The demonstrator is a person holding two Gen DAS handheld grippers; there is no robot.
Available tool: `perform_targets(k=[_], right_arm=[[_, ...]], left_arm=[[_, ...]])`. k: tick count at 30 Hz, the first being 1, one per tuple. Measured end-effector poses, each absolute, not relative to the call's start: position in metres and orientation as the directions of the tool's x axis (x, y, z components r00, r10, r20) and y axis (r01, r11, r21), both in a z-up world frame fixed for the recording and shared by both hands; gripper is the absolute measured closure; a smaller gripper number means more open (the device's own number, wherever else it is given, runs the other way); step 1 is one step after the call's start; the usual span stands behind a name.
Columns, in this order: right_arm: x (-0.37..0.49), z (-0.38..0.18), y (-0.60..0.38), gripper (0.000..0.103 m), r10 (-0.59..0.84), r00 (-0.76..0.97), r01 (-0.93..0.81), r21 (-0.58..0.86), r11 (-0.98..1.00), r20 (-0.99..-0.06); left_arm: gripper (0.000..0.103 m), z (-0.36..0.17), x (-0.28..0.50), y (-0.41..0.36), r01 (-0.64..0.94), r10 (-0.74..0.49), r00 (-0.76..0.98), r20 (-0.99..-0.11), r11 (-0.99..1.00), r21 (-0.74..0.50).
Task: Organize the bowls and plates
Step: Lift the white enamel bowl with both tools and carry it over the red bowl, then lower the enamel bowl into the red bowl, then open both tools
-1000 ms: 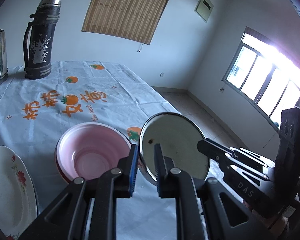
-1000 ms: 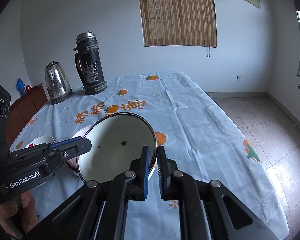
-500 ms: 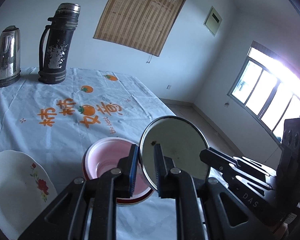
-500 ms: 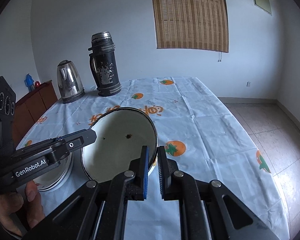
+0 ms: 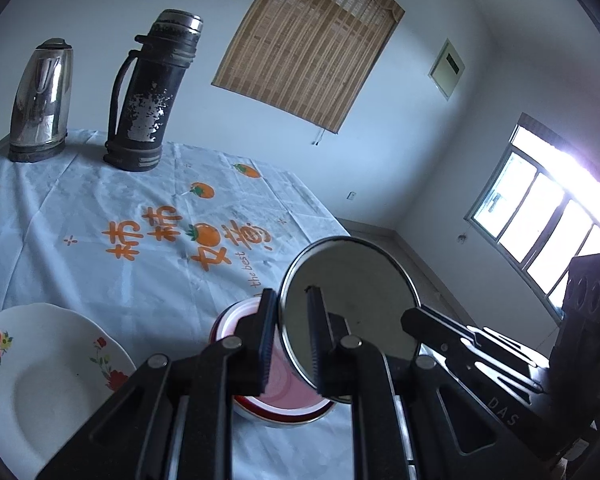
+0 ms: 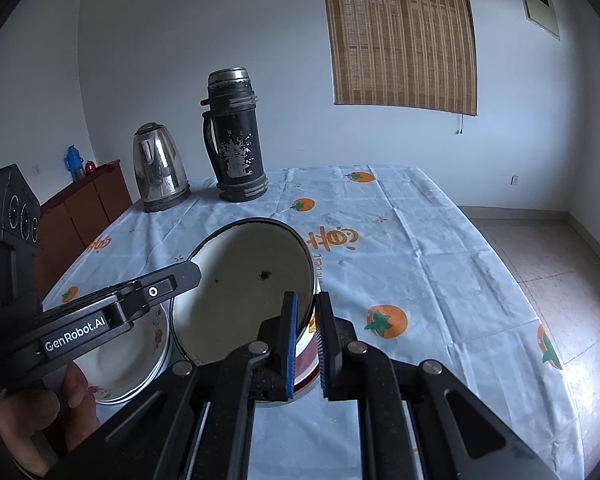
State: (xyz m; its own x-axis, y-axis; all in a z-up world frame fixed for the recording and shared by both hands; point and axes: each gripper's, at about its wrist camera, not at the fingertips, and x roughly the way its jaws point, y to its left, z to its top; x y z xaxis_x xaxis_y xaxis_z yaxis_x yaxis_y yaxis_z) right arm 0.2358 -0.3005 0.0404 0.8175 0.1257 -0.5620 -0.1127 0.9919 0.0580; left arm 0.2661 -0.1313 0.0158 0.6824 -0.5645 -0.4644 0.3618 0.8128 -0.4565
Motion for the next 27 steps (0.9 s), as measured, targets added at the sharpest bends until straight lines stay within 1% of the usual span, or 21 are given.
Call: perform_targets(k=[4, 7, 18, 22, 27], right_arm=[[0.239, 0.04, -0.296, 0.093, 0.137, 0.816, -0.122, 0.064, 0.99, -0.562], [0.243, 0.038, -0.293, 0.093, 0.142, 0.811, -0.127, 0.066, 0.99, -0.568], [0.263, 0.015, -0.298, 0.093, 0.164, 0.752, -0.114, 0.119, 0.986, -0.639], [0.265, 0.008, -0.3, 0.093, 0.165, 0.738, -0.108, 0.127, 0.986, -0.654], [0.267, 0.005, -0.302, 0.093, 0.162, 0.729, -0.103, 0.128, 0.986, -0.665]], left_arm=[[0.09, 0.018, 0.266, -0.124, 0.355, -0.563, 0.698, -0.442, 0.808, -0.469], [0.09, 0.017, 0.268, -0.121, 0.348, -0.559, 0.701, -0.442, 0.81, -0.473], [0.092, 0.003, 0.281, -0.121, 0.326, -0.573, 0.665, -0.479, 0.8, -0.503], [0.092, 0.001, 0.282, -0.123, 0.327, -0.575, 0.657, -0.487, 0.8, -0.504], [0.092, -0.007, 0.288, -0.124, 0.307, -0.577, 0.631, -0.518, 0.799, -0.516]])
